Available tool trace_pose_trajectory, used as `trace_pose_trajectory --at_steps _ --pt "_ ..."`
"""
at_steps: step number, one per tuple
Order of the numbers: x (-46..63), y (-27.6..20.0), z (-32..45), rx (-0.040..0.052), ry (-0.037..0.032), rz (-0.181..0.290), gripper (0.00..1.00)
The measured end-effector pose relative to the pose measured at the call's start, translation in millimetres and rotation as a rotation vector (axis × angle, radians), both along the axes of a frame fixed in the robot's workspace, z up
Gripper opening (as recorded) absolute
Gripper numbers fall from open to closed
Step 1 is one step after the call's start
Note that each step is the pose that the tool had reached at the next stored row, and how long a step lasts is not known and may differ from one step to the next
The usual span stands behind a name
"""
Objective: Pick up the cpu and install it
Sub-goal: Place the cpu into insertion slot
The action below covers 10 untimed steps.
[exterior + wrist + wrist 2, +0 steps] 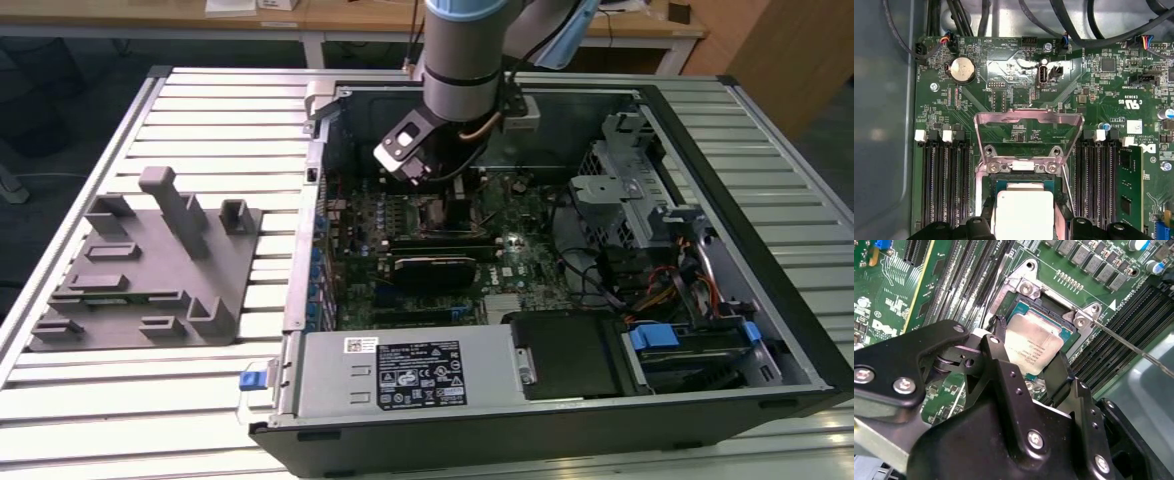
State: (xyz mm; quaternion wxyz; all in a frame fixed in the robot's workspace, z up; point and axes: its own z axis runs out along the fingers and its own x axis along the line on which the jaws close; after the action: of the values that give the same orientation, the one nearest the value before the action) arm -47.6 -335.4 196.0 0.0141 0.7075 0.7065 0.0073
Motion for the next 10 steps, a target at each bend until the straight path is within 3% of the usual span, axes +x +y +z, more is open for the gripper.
trace_pose_trajectory --at_steps 10 --pt "-0.2 0.1 -2.4 0.0000 0.0000 0.006 0.55"
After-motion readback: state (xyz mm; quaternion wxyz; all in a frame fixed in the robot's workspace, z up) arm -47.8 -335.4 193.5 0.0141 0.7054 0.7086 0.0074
